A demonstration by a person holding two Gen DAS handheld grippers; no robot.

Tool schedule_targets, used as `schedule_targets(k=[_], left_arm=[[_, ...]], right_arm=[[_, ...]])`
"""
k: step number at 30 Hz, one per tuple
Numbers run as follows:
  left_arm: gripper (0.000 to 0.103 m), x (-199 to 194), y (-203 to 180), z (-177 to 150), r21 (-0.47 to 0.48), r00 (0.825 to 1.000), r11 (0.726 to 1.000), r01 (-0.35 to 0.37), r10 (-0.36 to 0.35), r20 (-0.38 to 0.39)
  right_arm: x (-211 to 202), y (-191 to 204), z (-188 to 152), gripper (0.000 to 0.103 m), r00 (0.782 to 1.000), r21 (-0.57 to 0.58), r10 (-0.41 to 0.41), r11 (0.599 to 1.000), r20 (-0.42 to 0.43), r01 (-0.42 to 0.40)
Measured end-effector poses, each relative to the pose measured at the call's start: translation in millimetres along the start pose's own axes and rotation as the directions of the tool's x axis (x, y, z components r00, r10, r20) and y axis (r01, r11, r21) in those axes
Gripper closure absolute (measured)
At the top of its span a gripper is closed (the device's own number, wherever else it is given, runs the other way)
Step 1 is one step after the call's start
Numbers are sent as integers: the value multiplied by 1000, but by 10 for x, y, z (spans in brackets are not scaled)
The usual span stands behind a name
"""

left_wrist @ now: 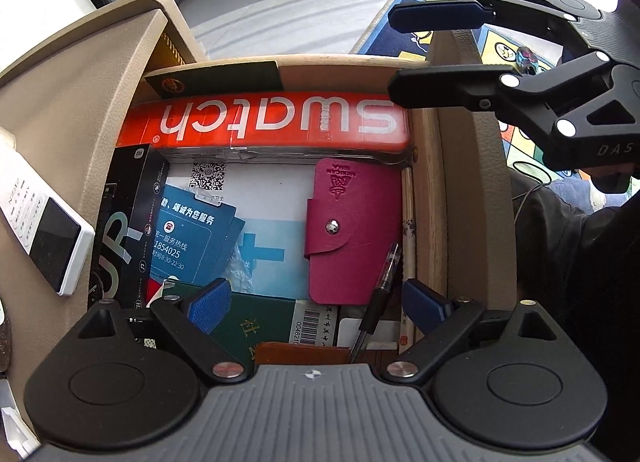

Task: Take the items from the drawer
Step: 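Lower the left tool into the open drawer toward the pink wallet, then close the left tool on the black pen in the drawer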

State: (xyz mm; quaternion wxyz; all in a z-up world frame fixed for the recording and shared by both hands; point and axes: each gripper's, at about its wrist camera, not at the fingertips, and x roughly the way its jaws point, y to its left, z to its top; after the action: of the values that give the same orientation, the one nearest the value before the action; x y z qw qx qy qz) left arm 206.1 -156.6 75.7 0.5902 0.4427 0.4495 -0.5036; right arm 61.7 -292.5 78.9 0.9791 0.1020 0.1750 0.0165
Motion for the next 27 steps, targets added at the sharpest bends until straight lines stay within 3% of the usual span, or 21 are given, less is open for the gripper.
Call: schedule_targets(k=[3, 6, 9, 11, 14, 18, 27], left_arm=[[10, 26, 102, 11, 7, 998, 1000, 28, -27, -48], [22, 52, 191, 14, 5, 992, 997, 83, -82, -96], [30, 114, 217, 6, 36, 978, 988, 149, -142, -153], [45, 161, 196, 1, 72, 965, 980, 187, -170, -198], [51, 232, 133, -5, 125, 949, 965, 232, -197, -246], [52, 239, 36, 23, 177, 950, 955, 239, -192, -247], [78, 335, -142, 112, 191, 948, 961, 198, -139, -285]], right_arm=[[-13, -1, -10, 39, 1000, -1, -4, 1000, 2, 4], [-13, -21, -32, 39, 1000, 8, -10, 1000, -8, 10], [-24, -38, -55, 39, 1000, 12, -12, 1000, -9, 12], [-32, -42, -58, 39, 1000, 12, -13, 1000, -5, 14], [-38, -48, -53, 39, 1000, 22, -12, 1000, -4, 12], [-40, -51, -52, 39, 1000, 25, -11, 1000, -3, 11], [-53, -43, -66, 39, 1000, 16, -12, 1000, 3, 12]])
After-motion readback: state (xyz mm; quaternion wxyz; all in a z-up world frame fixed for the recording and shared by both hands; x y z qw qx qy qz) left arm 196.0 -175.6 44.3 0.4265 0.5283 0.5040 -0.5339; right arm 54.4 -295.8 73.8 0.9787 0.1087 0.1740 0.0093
